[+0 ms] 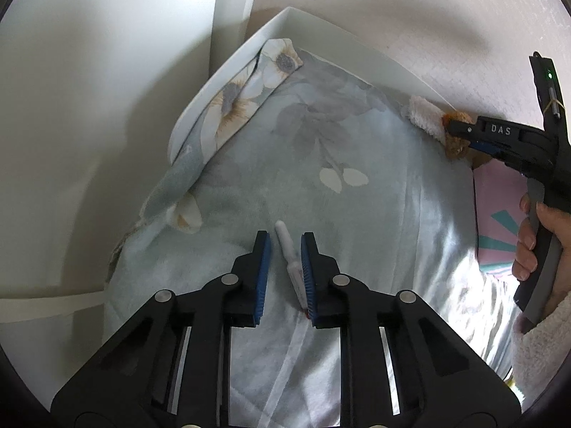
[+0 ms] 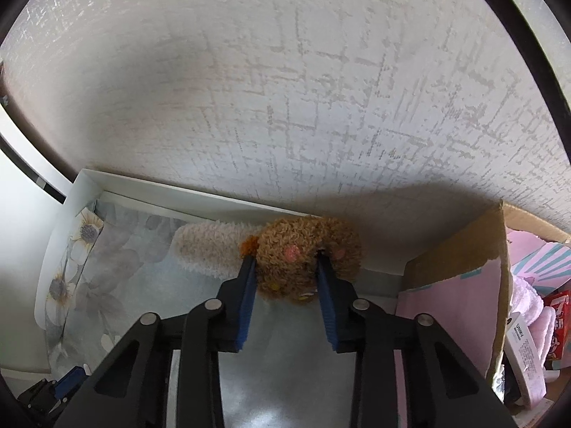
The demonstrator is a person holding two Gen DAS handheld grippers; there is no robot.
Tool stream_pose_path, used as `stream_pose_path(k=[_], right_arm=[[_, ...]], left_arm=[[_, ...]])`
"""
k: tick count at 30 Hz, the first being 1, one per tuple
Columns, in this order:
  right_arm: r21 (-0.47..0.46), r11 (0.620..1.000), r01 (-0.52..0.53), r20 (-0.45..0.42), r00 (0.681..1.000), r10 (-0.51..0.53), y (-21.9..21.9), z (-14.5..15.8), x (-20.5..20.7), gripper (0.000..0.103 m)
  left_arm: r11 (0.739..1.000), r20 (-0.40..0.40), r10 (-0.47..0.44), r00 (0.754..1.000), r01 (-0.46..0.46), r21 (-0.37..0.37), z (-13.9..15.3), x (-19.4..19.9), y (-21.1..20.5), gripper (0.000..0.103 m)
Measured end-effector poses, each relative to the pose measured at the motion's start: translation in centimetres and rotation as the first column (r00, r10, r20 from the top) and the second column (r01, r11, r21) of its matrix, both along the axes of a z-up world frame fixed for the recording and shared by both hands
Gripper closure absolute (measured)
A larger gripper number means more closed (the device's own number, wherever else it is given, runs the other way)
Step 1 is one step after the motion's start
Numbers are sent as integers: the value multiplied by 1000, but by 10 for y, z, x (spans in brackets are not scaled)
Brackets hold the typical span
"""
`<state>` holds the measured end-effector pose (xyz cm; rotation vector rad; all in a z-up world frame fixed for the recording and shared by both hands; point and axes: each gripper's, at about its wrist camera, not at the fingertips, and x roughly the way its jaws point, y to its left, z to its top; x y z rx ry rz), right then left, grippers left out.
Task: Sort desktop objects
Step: 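Grasp the white tube with the left tool while the right tool grasps the plush toy, then carry the white tube with the left tool while the right tool carries the plush toy to the box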
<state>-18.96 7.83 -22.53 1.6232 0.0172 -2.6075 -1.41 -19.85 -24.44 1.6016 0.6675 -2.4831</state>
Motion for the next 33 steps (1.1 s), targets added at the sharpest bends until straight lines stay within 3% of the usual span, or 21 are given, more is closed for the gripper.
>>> stream_pose_path(k=[11, 14, 20, 33], right_arm=[[35, 999, -6, -11, 1000, 6, -3, 6, 8, 77], [50, 999, -9, -19, 1000, 10, -3, 7, 11, 79], [38, 999, -4, -35, 999, 5, 1, 16, 22, 84], [-43, 998, -38, -100, 994, 34, -1, 55, 60, 86]], left_arm=[[997, 21, -56, 998, 57, -54, -2, 3, 20, 87], [994, 20, -67, 998, 68, -81, -3, 0, 25, 93], [996, 6, -69, 998, 69, -59, -2, 2, 23, 93], [995, -69, -75, 995, 70, -71, 39, -11, 24, 93]])
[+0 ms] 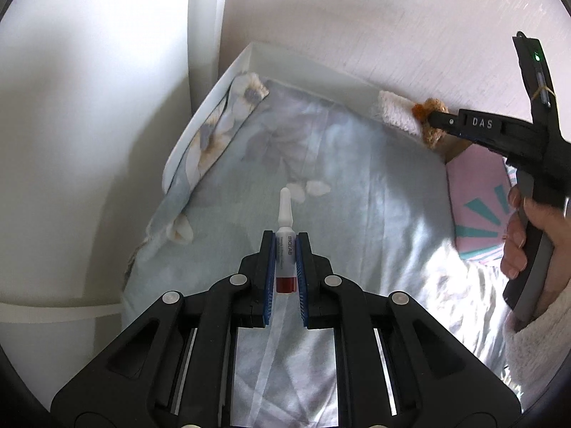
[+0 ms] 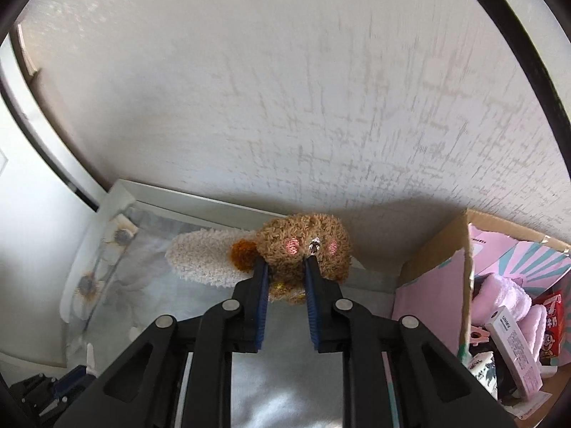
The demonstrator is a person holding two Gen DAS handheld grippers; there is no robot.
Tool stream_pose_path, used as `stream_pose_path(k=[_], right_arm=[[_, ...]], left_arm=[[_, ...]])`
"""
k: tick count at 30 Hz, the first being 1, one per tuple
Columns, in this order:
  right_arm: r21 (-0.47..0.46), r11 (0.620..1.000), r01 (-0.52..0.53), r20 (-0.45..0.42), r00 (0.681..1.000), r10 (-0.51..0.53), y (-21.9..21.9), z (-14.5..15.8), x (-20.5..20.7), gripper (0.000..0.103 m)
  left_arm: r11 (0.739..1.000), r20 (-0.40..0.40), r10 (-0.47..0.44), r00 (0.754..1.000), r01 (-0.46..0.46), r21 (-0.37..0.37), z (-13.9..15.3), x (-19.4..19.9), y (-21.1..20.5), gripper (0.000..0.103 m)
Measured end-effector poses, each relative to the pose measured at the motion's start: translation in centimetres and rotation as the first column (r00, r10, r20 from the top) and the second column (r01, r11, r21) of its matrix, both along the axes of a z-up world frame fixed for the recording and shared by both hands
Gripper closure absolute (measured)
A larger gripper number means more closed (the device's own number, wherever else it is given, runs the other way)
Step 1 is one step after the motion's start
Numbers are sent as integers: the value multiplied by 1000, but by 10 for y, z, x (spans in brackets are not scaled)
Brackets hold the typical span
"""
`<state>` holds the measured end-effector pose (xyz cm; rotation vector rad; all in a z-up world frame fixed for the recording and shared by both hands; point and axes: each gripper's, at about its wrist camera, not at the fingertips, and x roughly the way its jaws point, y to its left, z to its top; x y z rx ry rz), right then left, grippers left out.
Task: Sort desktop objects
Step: 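Carry the white tube with the left tool while the right tool carries the plush toy to the box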
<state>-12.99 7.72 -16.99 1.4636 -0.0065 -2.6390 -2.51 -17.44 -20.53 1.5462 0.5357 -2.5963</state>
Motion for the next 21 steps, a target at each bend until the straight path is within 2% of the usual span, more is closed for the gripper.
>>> stream_pose_path(k=[1, 3, 8, 12, 17, 21], right_arm=[[-7, 1000, -6, -7, 1000, 6, 4, 4, 1, 86], [-17, 1000, -15, -17, 1000, 15, 19, 6, -21, 85], [-56, 998, -23, -46, 999, 20, 26, 28, -4, 86], [-80, 996, -27, -84, 996, 20, 32, 60, 6, 86], [-112, 994, 0, -140, 990, -15, 72, 102, 37, 85], [-123, 991, 48, -176, 982, -69, 110, 126, 57, 85]], left_arm=[[1000, -6, -1, 1000, 1, 0, 3, 0, 0, 93], [1000, -16, -2, 1000, 2, 2, 10, 0, 1, 93], [1000, -53, -9, 999, 8, -7, 32, 0, 5, 93], [999, -83, -29, 996, 27, -22, 54, -3, 15, 93], [996, -135, -91, 987, 88, -31, 85, -18, 47, 93], [983, -188, -181, 965, 177, -37, 114, -34, 89, 93]])
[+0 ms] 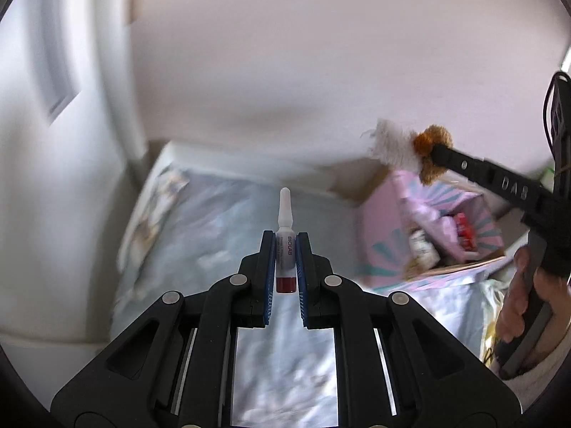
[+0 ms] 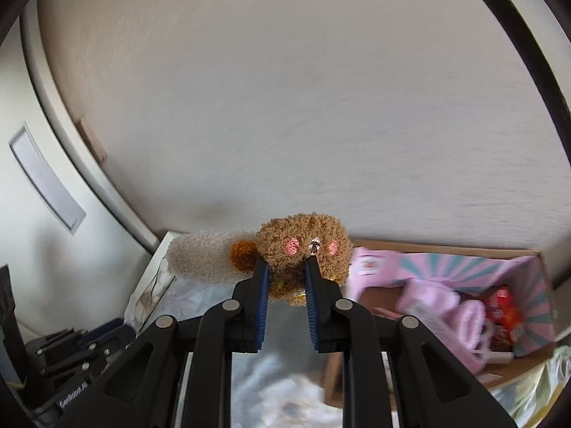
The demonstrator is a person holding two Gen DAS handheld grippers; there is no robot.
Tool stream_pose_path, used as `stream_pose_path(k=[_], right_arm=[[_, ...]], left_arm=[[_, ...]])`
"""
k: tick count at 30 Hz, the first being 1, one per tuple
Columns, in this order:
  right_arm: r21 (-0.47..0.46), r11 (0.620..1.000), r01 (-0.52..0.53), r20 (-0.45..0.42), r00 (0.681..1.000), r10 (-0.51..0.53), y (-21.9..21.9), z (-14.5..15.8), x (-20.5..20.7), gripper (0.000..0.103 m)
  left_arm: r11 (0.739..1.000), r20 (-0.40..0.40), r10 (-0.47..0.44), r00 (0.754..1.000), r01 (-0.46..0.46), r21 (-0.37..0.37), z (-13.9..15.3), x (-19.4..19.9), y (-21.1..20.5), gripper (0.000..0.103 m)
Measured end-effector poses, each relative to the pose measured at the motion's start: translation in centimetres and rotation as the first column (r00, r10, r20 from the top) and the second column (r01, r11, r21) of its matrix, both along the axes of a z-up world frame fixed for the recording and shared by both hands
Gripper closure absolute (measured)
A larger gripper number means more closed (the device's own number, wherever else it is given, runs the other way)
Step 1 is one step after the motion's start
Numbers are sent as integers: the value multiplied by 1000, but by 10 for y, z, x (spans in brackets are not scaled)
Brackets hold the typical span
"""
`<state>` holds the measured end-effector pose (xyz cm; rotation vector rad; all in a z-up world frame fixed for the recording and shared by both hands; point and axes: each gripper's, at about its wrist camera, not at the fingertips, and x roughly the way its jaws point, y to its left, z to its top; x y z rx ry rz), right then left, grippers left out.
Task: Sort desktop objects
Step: 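Carry the white tube with the left tool while the right tool carries the plush toy to the box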
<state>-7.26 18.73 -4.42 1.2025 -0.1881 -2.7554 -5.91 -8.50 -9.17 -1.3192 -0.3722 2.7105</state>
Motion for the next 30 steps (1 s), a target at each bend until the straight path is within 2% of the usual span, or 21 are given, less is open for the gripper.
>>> stream_pose_path(k=[7, 15, 20, 24, 30], right_arm=[[29, 991, 127, -11, 992, -127, 79, 12, 28, 85], [51, 980, 194, 42, 980, -196, 153, -5, 49, 85], [51, 978, 202, 90, 974, -206, 186, -21, 51, 85], [55, 979, 196, 112, 973, -201, 181, -42, 41, 85], [59, 984, 165, 126, 977, -171, 182, -56, 37, 85]], left_arm=[[986, -38, -167, 985, 168, 4, 26, -28, 89, 93], [960, 32, -279, 960, 280, -25, 5, -61, 184, 93], [960, 86, -269, 959, 274, -52, -15, -75, 213, 93], [964, 119, -244, 962, 254, -78, -29, -81, 223, 93], [971, 145, -200, 969, 216, -105, -41, -89, 225, 93]])
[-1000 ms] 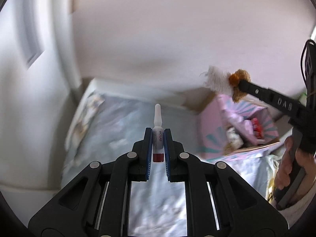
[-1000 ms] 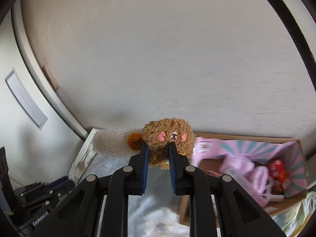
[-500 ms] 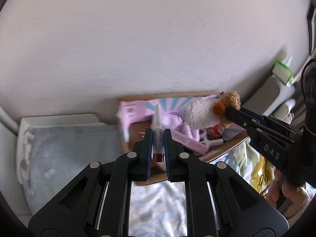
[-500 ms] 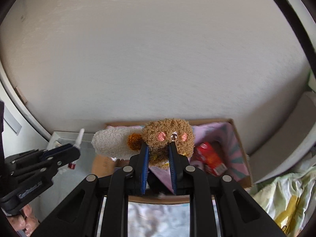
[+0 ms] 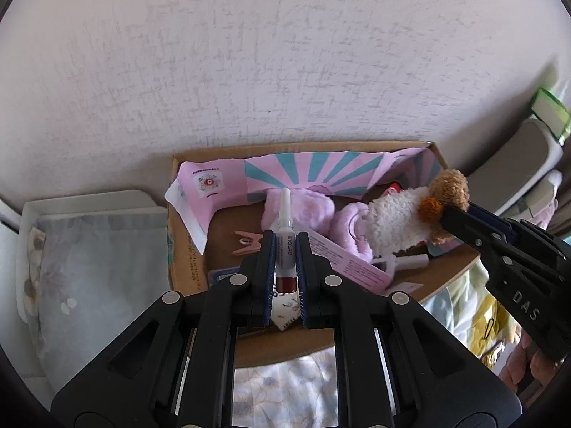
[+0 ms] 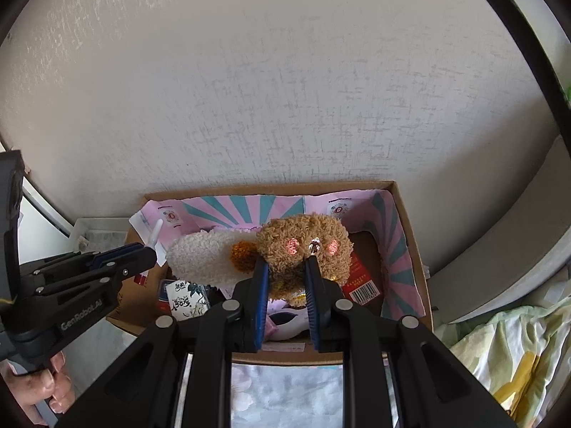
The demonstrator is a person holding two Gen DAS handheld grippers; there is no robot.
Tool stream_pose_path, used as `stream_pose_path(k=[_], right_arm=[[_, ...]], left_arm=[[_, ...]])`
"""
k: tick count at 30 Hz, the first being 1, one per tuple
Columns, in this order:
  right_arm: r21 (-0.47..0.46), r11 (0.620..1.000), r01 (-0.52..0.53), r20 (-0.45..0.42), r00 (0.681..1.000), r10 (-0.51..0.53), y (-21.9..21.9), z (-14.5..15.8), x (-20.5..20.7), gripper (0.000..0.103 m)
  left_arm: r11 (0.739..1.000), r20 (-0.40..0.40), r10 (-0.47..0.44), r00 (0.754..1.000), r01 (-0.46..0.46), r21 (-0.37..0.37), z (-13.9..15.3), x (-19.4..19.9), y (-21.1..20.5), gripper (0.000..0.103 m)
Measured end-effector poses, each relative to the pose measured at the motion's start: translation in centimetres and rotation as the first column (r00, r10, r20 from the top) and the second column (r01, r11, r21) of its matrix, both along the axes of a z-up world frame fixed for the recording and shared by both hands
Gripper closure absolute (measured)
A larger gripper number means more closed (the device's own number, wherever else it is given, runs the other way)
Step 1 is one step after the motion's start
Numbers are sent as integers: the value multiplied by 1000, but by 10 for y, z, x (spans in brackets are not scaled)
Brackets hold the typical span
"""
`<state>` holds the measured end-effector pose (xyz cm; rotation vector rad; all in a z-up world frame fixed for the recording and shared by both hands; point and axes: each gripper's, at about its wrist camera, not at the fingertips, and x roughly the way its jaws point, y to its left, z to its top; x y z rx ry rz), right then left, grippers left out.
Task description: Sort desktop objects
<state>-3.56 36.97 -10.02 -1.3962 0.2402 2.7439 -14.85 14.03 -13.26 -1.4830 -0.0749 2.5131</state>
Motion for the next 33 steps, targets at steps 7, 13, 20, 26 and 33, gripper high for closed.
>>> stream_pose_path(k=[7, 13, 20, 26, 33], right_arm=[[10, 1000, -13, 60, 998, 13, -4, -12, -7, 48], [35, 999, -17, 53, 998, 15, -8, -9, -3, 35], [30, 999, -12, 47, 999, 11, -12, -2, 3, 35], [3, 1000, 9, 38, 999, -9, -20, 20, 15, 35], [4, 1000, 12, 1, 1000, -12, -41, 58, 36, 35]], left_arm=[[991, -10, 70, 997, -71, -115, 0, -8, 1, 1], [986, -23, 95, 995, -97, -134, -3, -9, -3, 1], [979, -68, 90, 994, -100, -176, 22, 5, -2, 1], [984, -76, 99, 992, -109, -142, 51, 21, -15, 1], [984, -133, 104, 986, -121, -127, 98, 50, -40, 1]])
